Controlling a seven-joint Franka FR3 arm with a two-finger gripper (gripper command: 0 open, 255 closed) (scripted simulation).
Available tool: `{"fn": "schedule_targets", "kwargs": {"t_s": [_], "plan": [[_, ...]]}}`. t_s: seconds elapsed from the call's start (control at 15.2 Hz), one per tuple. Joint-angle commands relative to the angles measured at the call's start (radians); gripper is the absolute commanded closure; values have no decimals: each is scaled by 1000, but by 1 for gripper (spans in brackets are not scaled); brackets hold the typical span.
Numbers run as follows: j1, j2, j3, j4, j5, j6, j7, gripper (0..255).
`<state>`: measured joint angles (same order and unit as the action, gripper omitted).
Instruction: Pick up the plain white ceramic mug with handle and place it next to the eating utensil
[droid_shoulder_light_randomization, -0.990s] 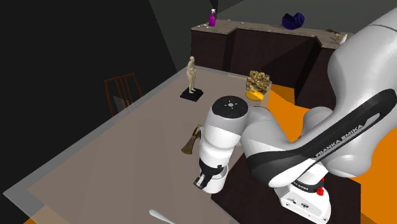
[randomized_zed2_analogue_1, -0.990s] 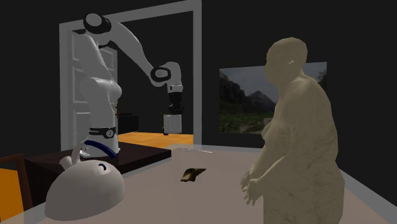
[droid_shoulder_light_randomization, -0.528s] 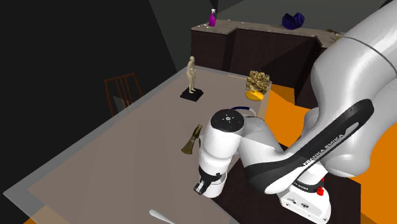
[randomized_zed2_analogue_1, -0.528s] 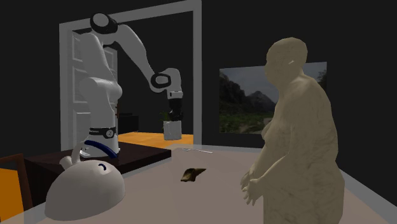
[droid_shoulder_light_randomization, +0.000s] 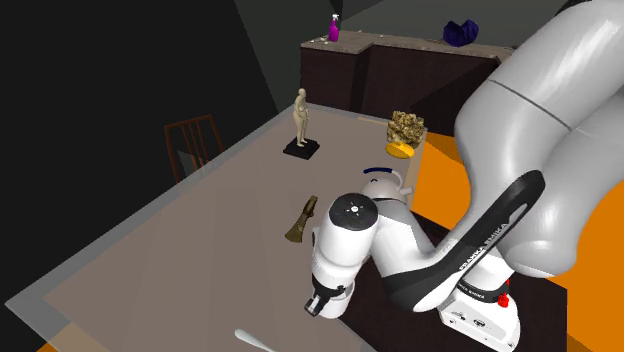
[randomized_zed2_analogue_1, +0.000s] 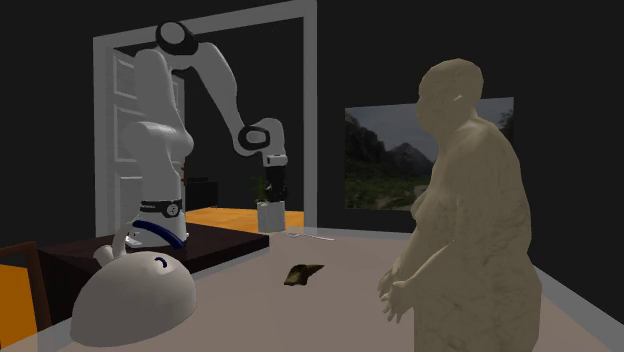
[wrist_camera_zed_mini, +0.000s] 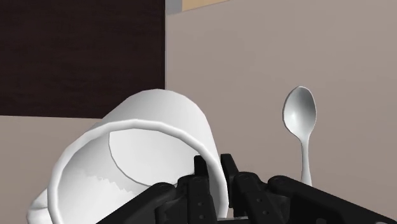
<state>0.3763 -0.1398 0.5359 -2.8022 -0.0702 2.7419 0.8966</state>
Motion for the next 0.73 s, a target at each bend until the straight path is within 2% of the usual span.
{"fn": "schedule_targets", "kwargs": {"t_s": [0.0, 0.2, 0.46, 0.66], "plan": [[-30, 46, 14, 2, -65, 39, 47, 255], [-68, 110, 25, 7, -189, 85, 139, 255], [-92, 200, 0, 26, -405, 129, 300, 255], [-88, 200, -4, 26, -404, 129, 299, 255]]}}
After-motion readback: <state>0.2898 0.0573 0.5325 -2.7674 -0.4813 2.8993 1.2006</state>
